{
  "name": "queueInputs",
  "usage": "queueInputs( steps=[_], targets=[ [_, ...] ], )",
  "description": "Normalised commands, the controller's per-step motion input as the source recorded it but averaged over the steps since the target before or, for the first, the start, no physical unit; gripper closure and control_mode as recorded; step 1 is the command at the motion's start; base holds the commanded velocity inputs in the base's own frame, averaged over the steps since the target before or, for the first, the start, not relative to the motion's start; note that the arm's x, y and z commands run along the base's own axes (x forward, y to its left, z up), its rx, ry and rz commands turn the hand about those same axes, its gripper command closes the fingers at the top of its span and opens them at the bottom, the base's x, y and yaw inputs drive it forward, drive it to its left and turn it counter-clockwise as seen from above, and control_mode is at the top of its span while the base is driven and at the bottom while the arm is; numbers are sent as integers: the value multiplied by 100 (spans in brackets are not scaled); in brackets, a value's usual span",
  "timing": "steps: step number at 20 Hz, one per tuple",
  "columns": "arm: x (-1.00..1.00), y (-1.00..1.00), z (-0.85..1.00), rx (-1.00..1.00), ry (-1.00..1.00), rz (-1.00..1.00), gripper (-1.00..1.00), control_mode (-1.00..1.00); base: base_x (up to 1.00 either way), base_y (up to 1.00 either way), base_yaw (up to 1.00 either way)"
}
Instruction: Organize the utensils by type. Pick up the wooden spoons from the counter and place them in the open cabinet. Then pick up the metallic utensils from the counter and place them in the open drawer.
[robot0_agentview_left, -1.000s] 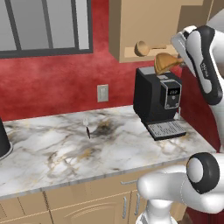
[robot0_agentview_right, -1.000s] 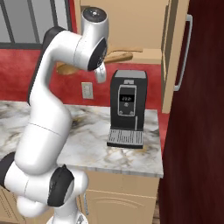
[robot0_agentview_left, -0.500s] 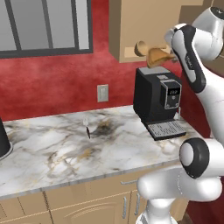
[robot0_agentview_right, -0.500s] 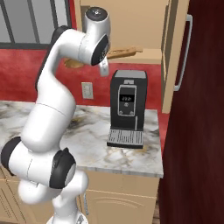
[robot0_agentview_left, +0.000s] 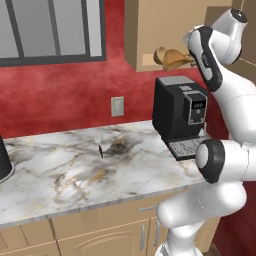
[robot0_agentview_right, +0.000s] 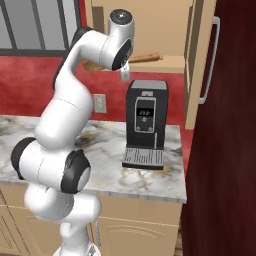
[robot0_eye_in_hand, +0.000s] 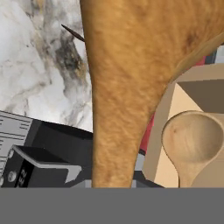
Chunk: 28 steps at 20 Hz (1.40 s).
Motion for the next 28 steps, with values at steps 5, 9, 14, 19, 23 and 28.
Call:
queueInputs(
  steps=[5,9,14,19,23,28],
  targets=[
    [50,-7,2,3,0,0,100,-100,0,0,0],
    [36,0,0,0,0,0,100,-100,0,0,0],
    [23,0,0,0,0,0,100,-100,0,0,0],
    [15,0,-3,0,0,0,100,-100,0,0,0],
    [15,0,-10,0,0,0,100,-100,0,0,0],
    [20,0,-11,0,0,0,100,-100,0,0,0]
  ],
)
